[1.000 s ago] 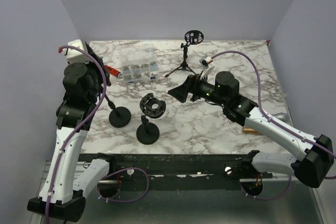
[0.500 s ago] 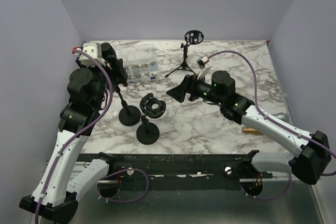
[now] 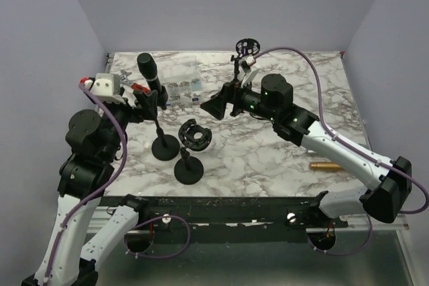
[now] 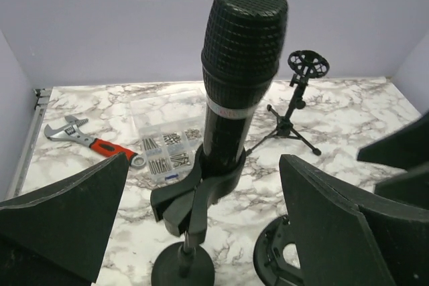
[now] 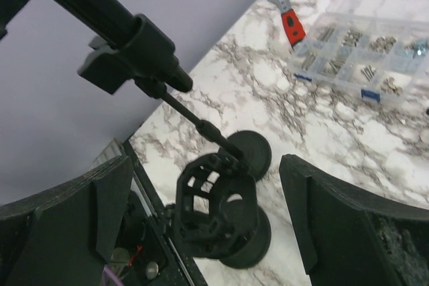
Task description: Remove the microphone from the stand
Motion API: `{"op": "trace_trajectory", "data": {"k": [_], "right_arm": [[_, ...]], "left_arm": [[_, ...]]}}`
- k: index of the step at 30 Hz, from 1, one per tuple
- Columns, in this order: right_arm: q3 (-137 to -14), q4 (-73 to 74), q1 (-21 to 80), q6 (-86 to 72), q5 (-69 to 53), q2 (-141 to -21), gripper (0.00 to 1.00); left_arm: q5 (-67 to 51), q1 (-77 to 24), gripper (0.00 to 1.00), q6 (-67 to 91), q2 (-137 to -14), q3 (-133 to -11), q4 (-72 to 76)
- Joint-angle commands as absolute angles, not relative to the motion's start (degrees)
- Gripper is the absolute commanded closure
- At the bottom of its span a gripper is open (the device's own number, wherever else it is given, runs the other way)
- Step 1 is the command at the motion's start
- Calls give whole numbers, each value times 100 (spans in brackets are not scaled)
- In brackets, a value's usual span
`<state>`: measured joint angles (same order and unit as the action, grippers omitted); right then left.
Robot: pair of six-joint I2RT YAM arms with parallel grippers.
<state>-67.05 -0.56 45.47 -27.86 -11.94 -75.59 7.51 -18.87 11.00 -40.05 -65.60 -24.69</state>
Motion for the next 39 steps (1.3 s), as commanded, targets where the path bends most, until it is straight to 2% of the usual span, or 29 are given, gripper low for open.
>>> {"op": "trace_trajectory", "data": {"k": [1, 11, 19, 23, 29, 32, 34, 37, 39], "right_arm": [[-7456, 352, 4872, -2314, -815, -8008, 0], [-9370, 721, 5849, -1708, 525, -9302, 0], [-10636, 921, 6409, -1303, 1575, -10256, 0], [-11348, 1101, 6584, -1083, 2129, -10794, 6], [-11757, 994, 6785, -706, 3202, -11236, 18], [-11699, 792, 6787, -586, 3334, -11275, 26], [-11711, 692, 6794, -491, 3326, -11308, 35], [-11857, 669, 6789, -368, 3550, -11414, 62], [-11868, 631, 6792, -301, 3451, -11419, 70]], "left_arm": [[285, -1888, 1, 1133, -3297, -6658, -3071], [628, -1883, 1, 1315, -2112, -6144, -3607], [812, -1884, 1, 1369, -1968, -5795, -3794], [846, -1890, 1, 1371, -1959, -5749, -3840], [980, -1911, 1, 1431, -1845, -5616, -3845], [976, -1905, 1, 1501, -1745, -5515, -3802], [960, -1907, 1, 1537, -1714, -5427, -3779], [889, -1904, 1, 1539, -1795, -5328, -3834], [920, -1907, 1, 1534, -1872, -5309, -3849]]}}
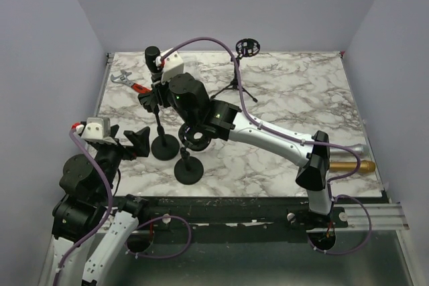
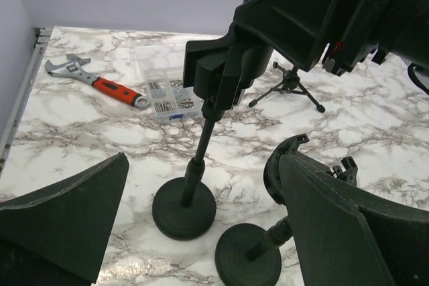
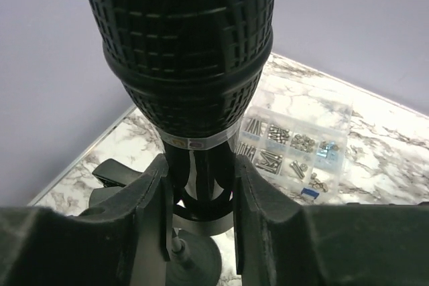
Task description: Remove the microphone from the stand
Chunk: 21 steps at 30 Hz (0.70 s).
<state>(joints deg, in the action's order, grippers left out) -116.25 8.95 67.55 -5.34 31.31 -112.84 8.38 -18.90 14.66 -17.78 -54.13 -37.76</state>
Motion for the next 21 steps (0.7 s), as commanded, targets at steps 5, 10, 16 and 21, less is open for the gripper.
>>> {"op": "trace_trajectory", "data": {"k": [5, 10, 16, 21], "right_arm": [[-11707, 571, 6789, -88, 2627, -11277, 97], [-11372, 536, 6711, 139, 1787, -11005, 100], [-11527, 910, 6357, -305, 677, -11046, 99], [-11521, 977, 6213, -468, 444, -11019, 99]], "left_arm": [[853, -1907, 1, 1660, -1984, -5183, -3591], [648, -1899, 1, 1490, -2653, -5446, -3475], [435, -1805, 1, 1180, -3248, -5796, -3417], [378, -1621, 1, 996, -3500, -5853, -3435]]}}
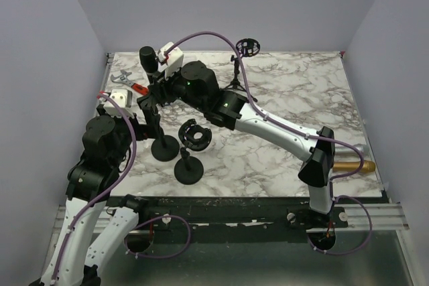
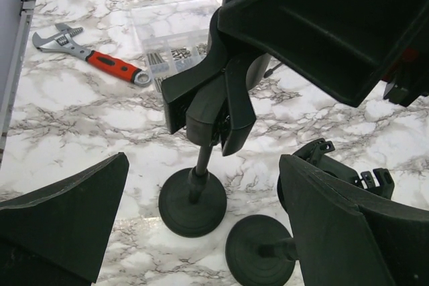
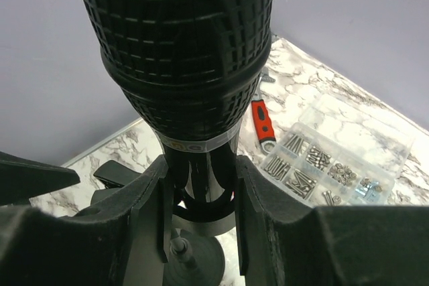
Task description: Remove the microphone from the stand
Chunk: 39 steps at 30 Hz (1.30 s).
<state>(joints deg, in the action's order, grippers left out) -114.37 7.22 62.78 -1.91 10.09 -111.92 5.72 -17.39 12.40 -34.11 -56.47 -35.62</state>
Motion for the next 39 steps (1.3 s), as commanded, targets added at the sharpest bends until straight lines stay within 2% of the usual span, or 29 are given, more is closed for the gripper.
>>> {"op": "trace_trajectory", "data": {"k": [1, 11, 16, 18, 19, 20, 21, 31, 36, 39], "right_arm": [[-11495, 963, 6200, -478, 426, -10982, 99], [-11474, 954, 6196, -479, 290, -10926, 99], [-11571, 1006, 6196, -517, 242, -10964, 99], [-11508, 946, 6189, -555, 241, -10944, 99], [-11496, 941, 6190, -573, 222, -10943, 99], [-11496, 938, 6190, -595, 217, -10938, 99], [-11504, 932, 6189, -613, 228, -10951, 99], [-12201, 953, 6194, -590, 529, -11003, 99], [-12976, 1213, 6189, -353, 1043, -11087, 99], [-12952, 1168, 6193, -217, 1479, -10858, 99]], "left_arm": [[382, -1617, 1, 966, -3510, -5843, -3430], [134, -1617, 2, 789, -3828, -5814, -2929], [-220, -1608, 12, 787, -3886, -5714, -2845], [-254, -1608, 32, 645, -3998, -5774, -2960], [-302, -1608, 55, 583, -4073, -5851, -3058], [-286, -1604, 91, 574, -4158, -5927, -3213], [-169, -1608, 100, 656, -4193, -5958, -3310], [-135, -1608, 100, 624, -3845, -5489, -3409], [-134, -1609, 100, 703, -3638, -5362, -3410], [-178, -1608, 100, 711, -3621, -5372, -3386]]}}
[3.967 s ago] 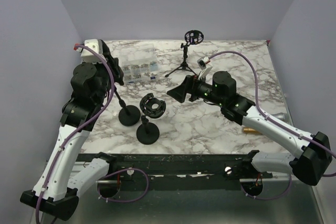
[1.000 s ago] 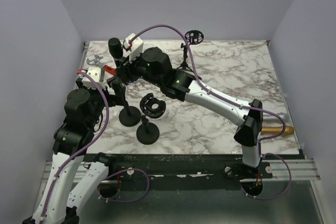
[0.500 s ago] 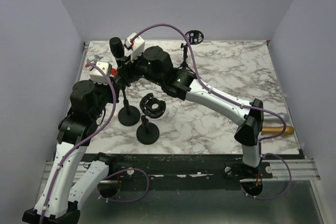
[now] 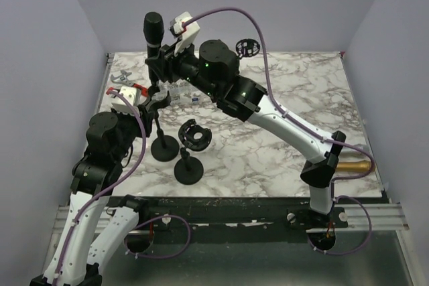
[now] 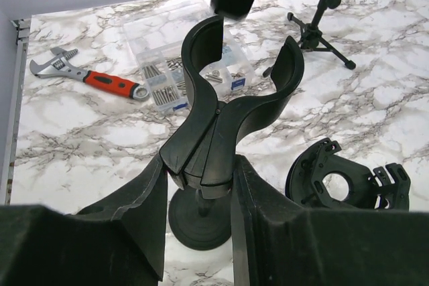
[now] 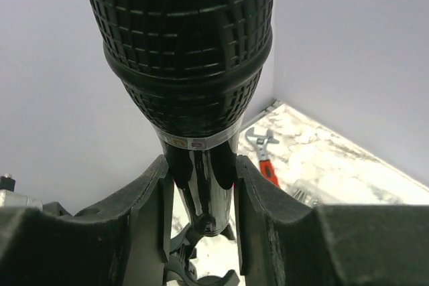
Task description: Remove the microphone from the stand
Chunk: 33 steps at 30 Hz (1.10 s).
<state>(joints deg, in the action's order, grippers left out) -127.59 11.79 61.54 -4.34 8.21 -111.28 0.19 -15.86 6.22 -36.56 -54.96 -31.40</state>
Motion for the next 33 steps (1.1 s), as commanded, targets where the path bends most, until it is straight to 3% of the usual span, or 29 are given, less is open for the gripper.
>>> {"op": "trace_trajectory", "data": {"k": [1, 2, 3, 4, 5, 6, 7, 13, 20, 22, 30, 33], "right_arm": [[-12794, 1064, 6195, -195, 1597, -10689, 99], [-12514, 935, 6191, -185, 1730, -10502, 99], [-12206, 730, 6188, -188, 1812, -10233, 99], [-11825, 547, 6190, -198, 1874, -10023, 99], [-11511, 353, 6185, -214, 1927, -9775, 99], [-11218, 258, 6157, -253, 1996, -9605, 99], [-11000, 207, 6138, -316, 2031, -9431, 99], [-9596, -153, 6116, -493, 2318, -8525, 99], [-8930, -119, 6110, -598, 2402, -8002, 99], [-8853, -114, 6111, -619, 2395, -7943, 99], [-8555, -182, 6109, -659, 2099, -7663, 99], [-8442, -237, 6114, -650, 2094, -7573, 99]], "left_arm": [[-164, -1608, 100, 730, -3608, -5377, -3375], [-123, -1608, 99, 751, -3611, -5406, -3386], [-48, -1609, 80, 828, -3617, -5440, -3435], [78, -1608, 52, 900, -3602, -5470, -3488], [180, -1608, 37, 945, -3570, -5483, -3523], [201, -1608, 4, 966, -3512, -5476, -3519], [183, -1608, 1, 979, -3462, -5480, -3499], [-115, -1600, 1, 1152, -3587, -6266, -3792], [424, -1595, 2, 1254, -3900, -7316, -4117], [196, -1600, 8, 1125, -4074, -7582, -4200], [277, -1599, 13, 958, -4715, -7971, -4312], [391, -1599, 30, 975, -4911, -7970, -4263]]}}
